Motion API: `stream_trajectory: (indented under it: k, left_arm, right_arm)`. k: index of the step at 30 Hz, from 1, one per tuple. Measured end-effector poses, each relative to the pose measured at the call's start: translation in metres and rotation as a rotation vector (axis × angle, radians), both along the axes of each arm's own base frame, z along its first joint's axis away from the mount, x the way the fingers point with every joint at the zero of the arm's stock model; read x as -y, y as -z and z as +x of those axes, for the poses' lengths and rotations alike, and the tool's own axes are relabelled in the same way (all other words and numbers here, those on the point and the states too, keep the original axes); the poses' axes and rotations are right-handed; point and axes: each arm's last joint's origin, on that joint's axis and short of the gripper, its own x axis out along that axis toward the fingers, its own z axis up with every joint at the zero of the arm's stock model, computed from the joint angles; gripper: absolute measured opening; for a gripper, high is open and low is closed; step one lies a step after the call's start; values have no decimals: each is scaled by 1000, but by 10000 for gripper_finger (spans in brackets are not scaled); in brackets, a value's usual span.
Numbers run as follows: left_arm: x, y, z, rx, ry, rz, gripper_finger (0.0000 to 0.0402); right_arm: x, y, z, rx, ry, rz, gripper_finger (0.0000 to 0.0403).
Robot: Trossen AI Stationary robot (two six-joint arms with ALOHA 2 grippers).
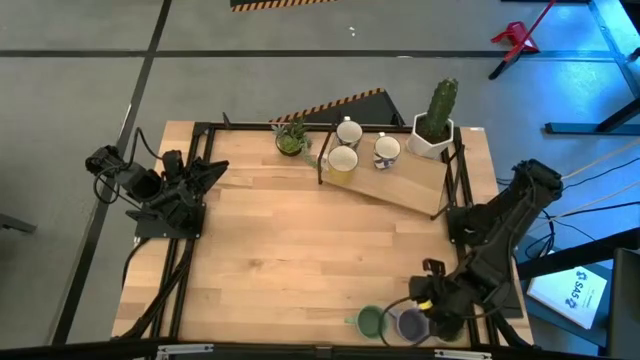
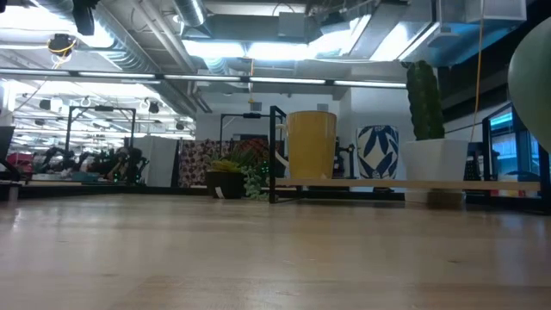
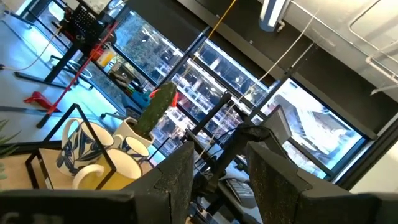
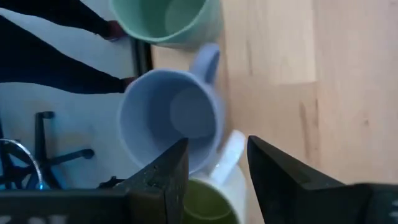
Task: Place coffee mugs
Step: Put the violet mug on the shelf
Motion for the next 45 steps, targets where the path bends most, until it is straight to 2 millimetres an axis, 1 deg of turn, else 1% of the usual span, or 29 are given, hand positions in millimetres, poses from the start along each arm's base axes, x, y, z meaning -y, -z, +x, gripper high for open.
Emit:
stream_trajectory:
  k: [4,11,16,23,25,28,29,31,33,34,37,39,45]
  left_arm:
    - [0,0,0,0,0,0,142]
    - [0,0,0,7,4,-16,142]
    - [0,0,0,10,6,-22,142]
    - [0,0,0,8,-2,-25,142]
    - [0,0,0,8,-4,-26,142]
    - [-1,0,0,4,-21,-32,142]
    - [-1,0,0,3,-23,-31,142]
    - [-1,0,0,1,-28,-31,142]
    - [-1,0,0,0,-33,-33,142]
    - [-1,1,0,-2,-34,-31,142]
    - [-1,1,0,-3,-36,-31,142]
    - [-1,1,0,-3,-36,-31,142]
    - [-1,1,0,-3,-37,-31,142]
  right_arm:
    - [2,10,-2,-9,-13,-25,147]
    - [1,32,-2,1,-40,10,147]
    - [1,42,-2,-10,-40,-17,147]
    - [-11,59,8,10,-84,-25,147]
    - [-13,63,9,-15,-89,-29,146]
    - [-14,67,9,-43,-94,-23,127]
    - [-12,67,11,-46,-89,-23,113]
    - [-11,67,12,-50,-85,-17,70]
    - [-8,67,16,-47,-79,-23,23]
    - [-6,67,17,-50,-81,-27,14]
    - [2,68,24,-60,-40,-43,16]
    - [9,67,30,-74,-29,-50,8]
    - [48,58,44,-101,38,-115,5]
